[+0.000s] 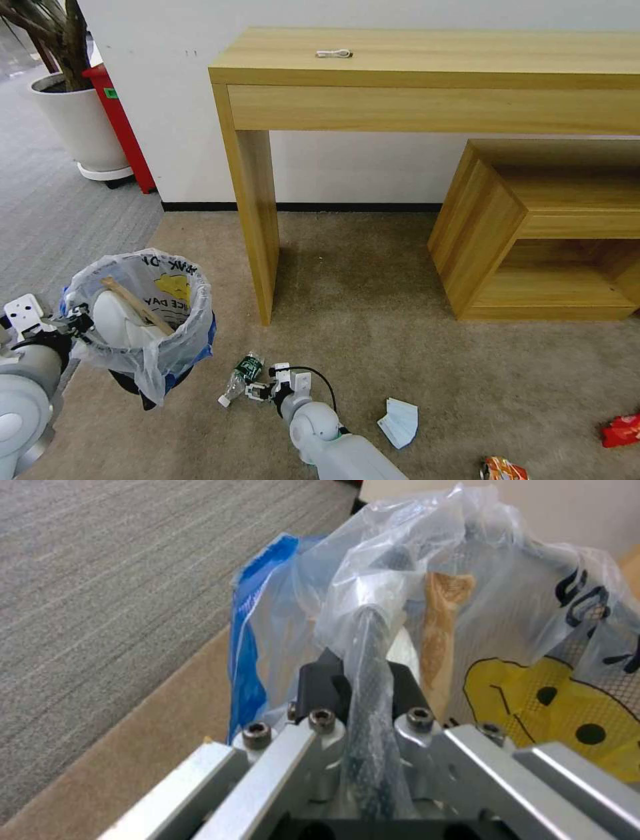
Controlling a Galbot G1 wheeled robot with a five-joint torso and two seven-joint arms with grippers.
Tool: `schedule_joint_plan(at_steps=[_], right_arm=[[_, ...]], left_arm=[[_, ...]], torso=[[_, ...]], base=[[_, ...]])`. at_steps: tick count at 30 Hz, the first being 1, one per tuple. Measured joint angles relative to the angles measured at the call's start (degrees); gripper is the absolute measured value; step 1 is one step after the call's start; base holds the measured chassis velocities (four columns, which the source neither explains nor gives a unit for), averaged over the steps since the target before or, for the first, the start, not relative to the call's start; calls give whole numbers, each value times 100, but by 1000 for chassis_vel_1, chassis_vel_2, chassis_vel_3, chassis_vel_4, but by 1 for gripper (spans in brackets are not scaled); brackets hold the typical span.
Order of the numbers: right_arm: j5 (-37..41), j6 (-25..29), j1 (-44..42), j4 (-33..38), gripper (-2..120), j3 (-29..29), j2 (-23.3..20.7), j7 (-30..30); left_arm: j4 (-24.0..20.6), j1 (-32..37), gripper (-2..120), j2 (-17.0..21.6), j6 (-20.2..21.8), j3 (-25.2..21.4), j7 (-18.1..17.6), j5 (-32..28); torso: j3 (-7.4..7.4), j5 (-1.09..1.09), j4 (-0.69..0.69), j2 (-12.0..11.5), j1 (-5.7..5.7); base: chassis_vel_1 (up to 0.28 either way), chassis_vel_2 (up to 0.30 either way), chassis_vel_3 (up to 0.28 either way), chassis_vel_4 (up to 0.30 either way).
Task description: Pick up the trash bin and place the garbage on the floor into it.
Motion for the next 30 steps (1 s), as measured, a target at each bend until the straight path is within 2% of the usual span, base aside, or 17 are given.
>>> schedule_joint_plan(at_steps=[9, 15, 19, 21, 27, 30], right_arm=[[-177, 168, 36, -194, 100, 44, 0, -285], [-255, 177, 23, -128, 100, 1, 0, -116], [-328, 700, -44, -19, 100, -4, 0, -33], [-526, 969, -119, 248, 100, 111, -6, -125], [-571, 1006, -187, 821, 100, 331, -26, -151], [-520, 1014, -199, 1031, 100, 542, -309, -224]], left_arm=[[-82, 20, 2, -82, -10, 196, -11, 132], [-68, -2, 2, -101, -13, 220, -14, 142], [-32, 0, 2, -102, -17, 154, -3, 111], [6, 7, 2, -78, -22, 81, 47, 58], [92, -27, 2, -72, -39, 51, 127, 17], [140, -47, 2, -104, -55, 98, 161, 37]], torso=[[0, 0, 0, 0, 0], [0, 0, 0, 0, 0], [-1, -1, 0, 1, 0], [0, -3, 1, 1, 0], [0, 2, 0, 1, 0], [0, -2, 0, 1, 0]], base=[[0, 0, 0, 0], [0, 0, 0, 0], [0, 0, 0, 0], [0, 0, 0, 0], [0, 0, 0, 0], [0, 0, 0, 0]])
